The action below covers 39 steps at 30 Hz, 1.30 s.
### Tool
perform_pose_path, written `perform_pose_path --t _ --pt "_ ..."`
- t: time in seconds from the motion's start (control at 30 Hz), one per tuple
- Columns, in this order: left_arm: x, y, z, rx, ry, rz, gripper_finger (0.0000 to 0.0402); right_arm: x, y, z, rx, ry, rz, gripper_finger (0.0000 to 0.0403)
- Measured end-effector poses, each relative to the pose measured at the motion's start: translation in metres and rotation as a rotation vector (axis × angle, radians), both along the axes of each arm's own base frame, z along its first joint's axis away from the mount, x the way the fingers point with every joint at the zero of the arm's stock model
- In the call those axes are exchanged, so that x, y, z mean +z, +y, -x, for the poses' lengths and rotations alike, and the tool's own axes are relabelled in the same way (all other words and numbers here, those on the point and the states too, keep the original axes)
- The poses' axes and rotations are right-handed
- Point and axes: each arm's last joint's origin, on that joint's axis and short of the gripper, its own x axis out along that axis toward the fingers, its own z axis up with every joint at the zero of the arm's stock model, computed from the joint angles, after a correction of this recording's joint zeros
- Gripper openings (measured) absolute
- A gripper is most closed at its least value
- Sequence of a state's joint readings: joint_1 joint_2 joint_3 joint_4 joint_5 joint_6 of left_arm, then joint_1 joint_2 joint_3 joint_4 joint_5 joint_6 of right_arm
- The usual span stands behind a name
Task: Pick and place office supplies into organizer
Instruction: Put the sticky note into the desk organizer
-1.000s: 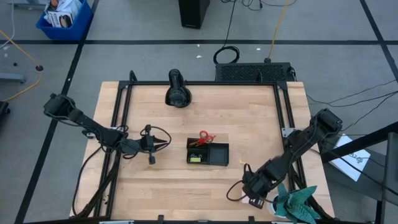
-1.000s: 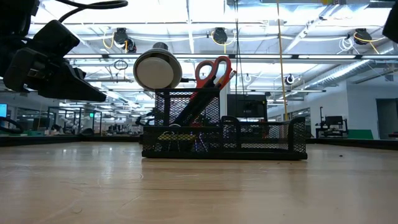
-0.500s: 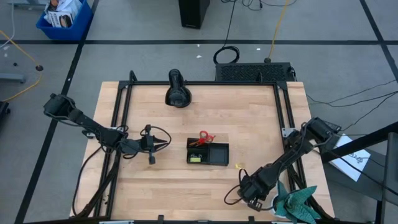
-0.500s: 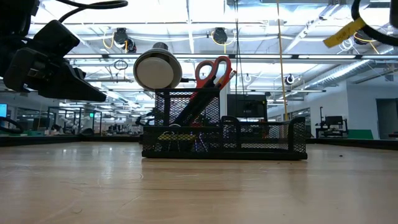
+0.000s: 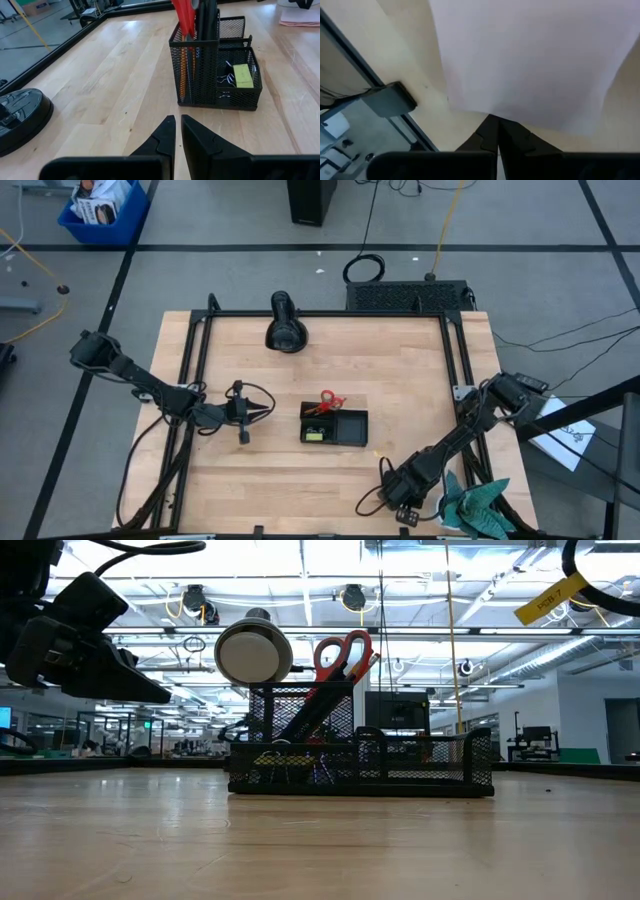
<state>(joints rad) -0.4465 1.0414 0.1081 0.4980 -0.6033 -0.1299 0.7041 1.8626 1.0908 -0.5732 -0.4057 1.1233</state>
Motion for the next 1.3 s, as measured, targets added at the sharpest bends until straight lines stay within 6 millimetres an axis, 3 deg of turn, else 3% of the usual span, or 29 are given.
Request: perform_pose_path --t 0.6,0.77,1.3 --pt "0.000 0.000 0.000 0.003 -0.004 0.009 0.0037 -0.004 -0.018 -0.002 0.085 -0.139 0.289 0.0000" --pt "0.000 0.000 0.000 -0.001 -0.001 -0.004 0.0037 -0.004 -0.019 -0.007 0.168 -0.221 0.290 0.0000" --pt "0.001 0.000 0.000 0.002 -0.010 0.007 0.0037 -0.004 -0.020 -0.016 0.144 -0.335 0.340 0.0000"
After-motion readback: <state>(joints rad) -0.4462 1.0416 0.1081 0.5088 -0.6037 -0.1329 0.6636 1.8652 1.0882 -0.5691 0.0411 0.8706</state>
